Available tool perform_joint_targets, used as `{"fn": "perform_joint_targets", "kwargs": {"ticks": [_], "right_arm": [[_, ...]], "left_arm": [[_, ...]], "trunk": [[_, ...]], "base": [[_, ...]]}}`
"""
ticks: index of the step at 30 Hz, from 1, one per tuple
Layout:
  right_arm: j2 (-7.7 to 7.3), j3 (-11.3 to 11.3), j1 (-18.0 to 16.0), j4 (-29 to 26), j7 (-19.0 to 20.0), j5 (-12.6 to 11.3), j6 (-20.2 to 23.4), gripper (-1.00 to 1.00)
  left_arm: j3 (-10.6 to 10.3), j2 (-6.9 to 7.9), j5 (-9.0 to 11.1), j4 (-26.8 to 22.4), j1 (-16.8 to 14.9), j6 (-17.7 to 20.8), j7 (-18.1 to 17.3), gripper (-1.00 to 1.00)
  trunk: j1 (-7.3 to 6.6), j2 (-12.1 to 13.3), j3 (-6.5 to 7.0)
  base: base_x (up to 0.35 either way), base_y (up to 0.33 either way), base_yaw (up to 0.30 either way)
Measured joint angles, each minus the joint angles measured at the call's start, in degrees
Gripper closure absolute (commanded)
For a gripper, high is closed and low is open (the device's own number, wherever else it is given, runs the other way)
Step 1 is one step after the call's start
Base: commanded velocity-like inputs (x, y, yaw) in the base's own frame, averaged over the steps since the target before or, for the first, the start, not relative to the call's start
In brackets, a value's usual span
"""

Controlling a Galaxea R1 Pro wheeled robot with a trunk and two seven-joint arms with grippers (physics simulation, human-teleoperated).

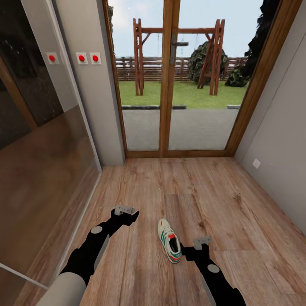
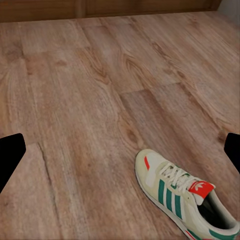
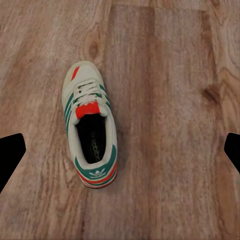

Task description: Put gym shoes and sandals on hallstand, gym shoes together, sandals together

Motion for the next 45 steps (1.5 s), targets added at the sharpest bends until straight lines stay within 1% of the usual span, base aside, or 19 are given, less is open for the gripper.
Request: {"fn": "perform_joint_targets", "kwargs": {"ticks": [6, 7, 12, 16, 17, 25, 34, 45], "right_arm": [[-0.05, 0.00, 0.00, 0.25, 0.65, 0.06, -0.01, -1.00], [-0.10, 0.00, 0.00, 0.93, 2.06, 0.06, -0.02, -1.00], [-0.12, -0.04, 0.00, 1.86, 4.12, 0.11, -0.02, -1.00], [-0.13, -0.02, 0.00, 2.10, 4.62, 0.12, -0.01, -1.00], [-0.13, -0.02, 0.00, 2.20, 4.81, 0.12, -0.01, -1.00], [-0.13, 0.01, 0.00, 2.27, 4.95, 0.08, -0.01, -1.00], [-0.06, 0.01, 0.00, 2.21, 4.94, 0.00, -0.01, -1.00], [0.04, -0.06, 0.00, 2.12, 4.87, -0.14, -0.01, -1.00]], "left_arm": [[0.00, -0.01, 0.00, 0.03, 0.00, 0.04, -0.03, -1.00], [0.00, -0.01, 0.00, 0.03, 0.00, 0.06, -0.06, -1.00], [0.00, -0.22, 0.01, 0.20, 0.11, 0.06, -0.19, -1.00], [0.00, -0.55, -0.01, 0.31, 0.20, 0.06, -0.95, -1.00], [0.00, -0.70, -0.03, 0.34, 0.26, 0.05, -1.90, -1.00], [0.00, -0.86, 0.00, 0.36, 0.27, 0.04, -2.75, -1.00], [0.00, -0.82, -0.01, 0.36, 0.32, 0.23, -2.87, -1.00], [0.07, -0.80, -0.03, 0.24, 0.41, 0.39, -2.84, -1.00]], "trunk": [[-0.02, 0.00, 0.00], [-0.02, 0.00, 0.00], [-0.03, 0.00, 0.00], [-0.01, 0.00, 0.00], [-0.01, 0.00, 0.00], [0.00, 0.00, 0.00], [-0.01, 0.00, 0.00], [0.00, 0.00, 0.00]], "base": [[0.106, 0.009, 0.000], [0.238, 0.058, 0.000], [0.246, 0.064, 0.000], [0.121, 0.027, 0.000], [0.037, 0.008, 0.000], [0.019, 0.003, 0.000], [0.080, 0.000, 0.000], [0.006, 0.000, 0.000]]}}
